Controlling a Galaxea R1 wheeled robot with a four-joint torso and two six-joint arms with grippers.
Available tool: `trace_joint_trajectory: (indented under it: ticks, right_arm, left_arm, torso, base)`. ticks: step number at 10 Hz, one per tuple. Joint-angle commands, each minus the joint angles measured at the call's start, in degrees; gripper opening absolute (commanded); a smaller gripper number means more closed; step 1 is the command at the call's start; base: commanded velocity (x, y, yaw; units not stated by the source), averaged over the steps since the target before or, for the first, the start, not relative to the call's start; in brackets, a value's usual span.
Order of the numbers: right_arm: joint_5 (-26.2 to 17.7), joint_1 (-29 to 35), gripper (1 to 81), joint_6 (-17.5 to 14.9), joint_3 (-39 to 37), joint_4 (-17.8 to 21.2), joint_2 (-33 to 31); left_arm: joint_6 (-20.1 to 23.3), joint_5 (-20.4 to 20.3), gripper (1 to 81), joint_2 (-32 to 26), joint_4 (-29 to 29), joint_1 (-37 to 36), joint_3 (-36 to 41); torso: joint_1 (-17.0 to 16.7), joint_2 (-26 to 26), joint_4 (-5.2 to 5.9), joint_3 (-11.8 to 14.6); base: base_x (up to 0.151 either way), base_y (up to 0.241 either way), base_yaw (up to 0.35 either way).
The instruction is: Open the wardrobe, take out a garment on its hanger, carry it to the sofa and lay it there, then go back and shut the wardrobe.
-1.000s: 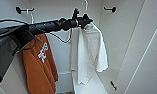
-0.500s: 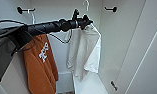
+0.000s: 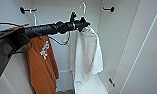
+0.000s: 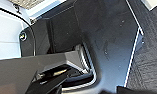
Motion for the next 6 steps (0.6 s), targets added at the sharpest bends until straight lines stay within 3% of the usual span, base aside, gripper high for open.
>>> trace_joint_trajectory:
  ticks: [1,6]
  right_arm:
    - [-3.03,1.98,81.1,-0.09,0.23,0.31,0.38]
    - [-3.03,1.89,81.1,-0.09,0.22,0.22,0.38]
  left_arm:
    - [1.21,-2.55,1.0,0.26,1.66,-11.08,1.10]
    - [1.30,-2.99,1.0,0.00,1.75,-8.35,4.54]
  torso:
    - [0.00,0.00,0.00,0.00]
    - [0.02,0.02,0.00,0.00]
  base:
    - [-0.086,0.000,0.000]
    - [-0.101,0.000,0.000]
